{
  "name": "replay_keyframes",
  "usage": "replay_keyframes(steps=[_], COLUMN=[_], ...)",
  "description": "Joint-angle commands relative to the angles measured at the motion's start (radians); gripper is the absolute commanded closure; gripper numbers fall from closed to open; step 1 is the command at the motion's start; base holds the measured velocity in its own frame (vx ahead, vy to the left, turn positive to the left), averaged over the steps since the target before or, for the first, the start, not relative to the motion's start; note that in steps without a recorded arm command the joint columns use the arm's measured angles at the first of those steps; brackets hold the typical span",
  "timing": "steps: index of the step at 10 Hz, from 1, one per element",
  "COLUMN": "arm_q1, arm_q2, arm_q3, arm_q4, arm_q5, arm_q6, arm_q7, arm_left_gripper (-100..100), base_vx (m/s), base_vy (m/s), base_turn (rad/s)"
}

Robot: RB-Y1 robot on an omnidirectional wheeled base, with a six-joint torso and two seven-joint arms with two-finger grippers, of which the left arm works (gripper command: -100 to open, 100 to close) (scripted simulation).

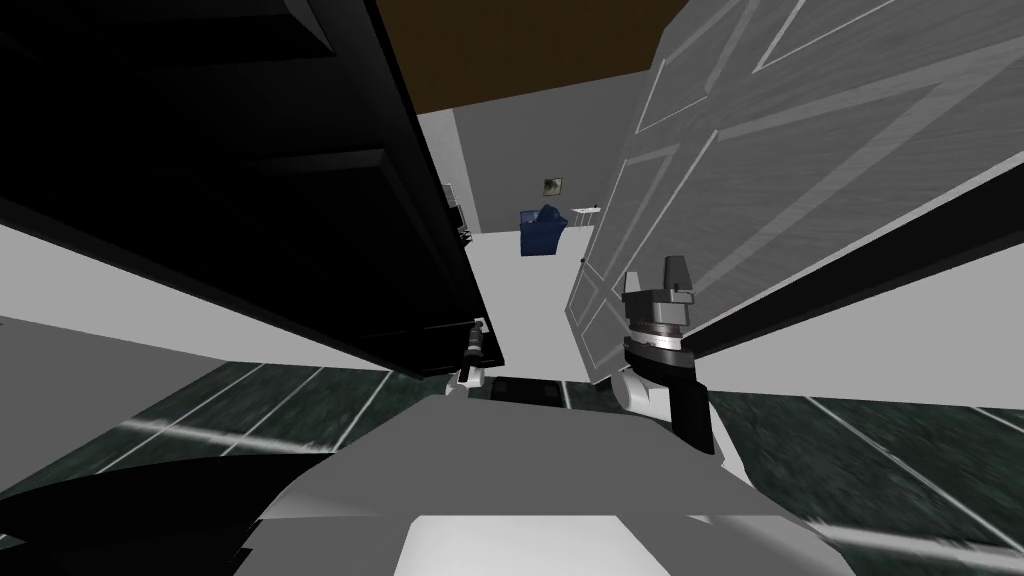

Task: Push the door open

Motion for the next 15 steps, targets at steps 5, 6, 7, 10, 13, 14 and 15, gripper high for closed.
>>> replay_keyframes(steps=[5,6,7,10,13,14,15], arm_q1=[0.02,0.026,0.028,0.037,0.063,0.065,0.067], arm_q2=[0.019,0.026,0.028,0.034,0.014,0.008,-0.002], arm_q3=[0.048,0.069,0.077,0.108,0.121,0.123,0.126], arm_q4=[-0.048,-0.055,-0.058,-0.069,-0.112,-0.115,-0.117], arm_q5=[0.042,0.064,0.071,0.103,0.12,0.125,0.129], arm_q6=[0.005,0.005,0.005,0.004,0.025,0.027,0.029], arm_q7=[-0.036,-0.051,-0.056,-0.077,-0.095,-0.095,-0.094], arm_left_gripper=[100,100,100,100,-100,-100,-100], base_vx=[0.13,0.142,0.154,0.17,-0.023,-0.158,-0.163], base_vy=[-0.003,-0.022,-0.017,0.018,-0.077,-0.138,-0.191], base_turn=[-0.035,-0.044,-0.042,-0.018,0.029,0.041,0.055])
